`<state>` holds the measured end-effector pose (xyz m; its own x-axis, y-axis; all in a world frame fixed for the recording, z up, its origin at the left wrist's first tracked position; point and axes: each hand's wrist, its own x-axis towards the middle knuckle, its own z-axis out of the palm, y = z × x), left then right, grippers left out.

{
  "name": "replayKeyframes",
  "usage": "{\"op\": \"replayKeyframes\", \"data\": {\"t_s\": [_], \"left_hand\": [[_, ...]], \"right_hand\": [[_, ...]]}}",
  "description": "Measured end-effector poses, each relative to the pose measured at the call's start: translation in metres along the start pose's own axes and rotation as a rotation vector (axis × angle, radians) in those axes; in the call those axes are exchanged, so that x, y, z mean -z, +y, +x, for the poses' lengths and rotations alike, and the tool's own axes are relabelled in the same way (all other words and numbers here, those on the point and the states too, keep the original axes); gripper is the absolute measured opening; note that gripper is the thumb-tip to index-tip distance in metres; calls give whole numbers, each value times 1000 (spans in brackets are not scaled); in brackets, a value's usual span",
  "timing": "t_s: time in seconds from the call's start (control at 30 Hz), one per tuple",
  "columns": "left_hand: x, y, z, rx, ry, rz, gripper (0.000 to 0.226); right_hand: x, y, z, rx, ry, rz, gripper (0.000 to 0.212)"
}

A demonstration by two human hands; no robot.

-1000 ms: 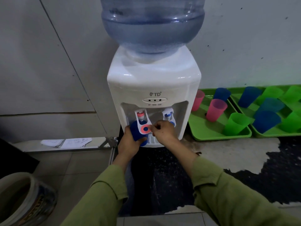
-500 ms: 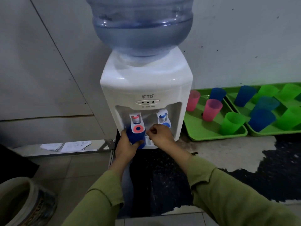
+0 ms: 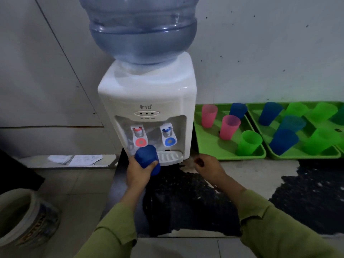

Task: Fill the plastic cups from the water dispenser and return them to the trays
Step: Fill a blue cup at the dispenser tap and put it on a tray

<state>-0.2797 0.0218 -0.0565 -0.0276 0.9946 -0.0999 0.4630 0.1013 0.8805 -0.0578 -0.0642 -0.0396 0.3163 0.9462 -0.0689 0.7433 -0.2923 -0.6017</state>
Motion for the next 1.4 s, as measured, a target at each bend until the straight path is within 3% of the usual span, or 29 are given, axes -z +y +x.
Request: {"op": "replayKeyframes", "data": {"t_s": [0.23,0.37,0.53,0.7,0.83,1.1,1.4], "left_hand": [[-44,2,-42,94,24,-17,78],[-72,16,-60,85,-10,-19,83],[-104,44,-71,-3,-32,-5,74],[-137,79,-73,-156,-90,-138,67],[-165,100,-55,-232,-132,-72,72],[-205,94,-28,-242,-260,6,74],[-224,81,-22,-223,-255,59,75]], "right_hand": [[44,76,-13,-5,121,-110,35],[57,104,-14,24,6,-269,52],[64,127,-11,52,-157,-440,68],[63,142,-12,97,-170,-445,69],[63,153,-11,154,-167,-443,69],[67,164,-5,218,-234,-463,72],[66,169,-5,242,-212,-411,70]]}}
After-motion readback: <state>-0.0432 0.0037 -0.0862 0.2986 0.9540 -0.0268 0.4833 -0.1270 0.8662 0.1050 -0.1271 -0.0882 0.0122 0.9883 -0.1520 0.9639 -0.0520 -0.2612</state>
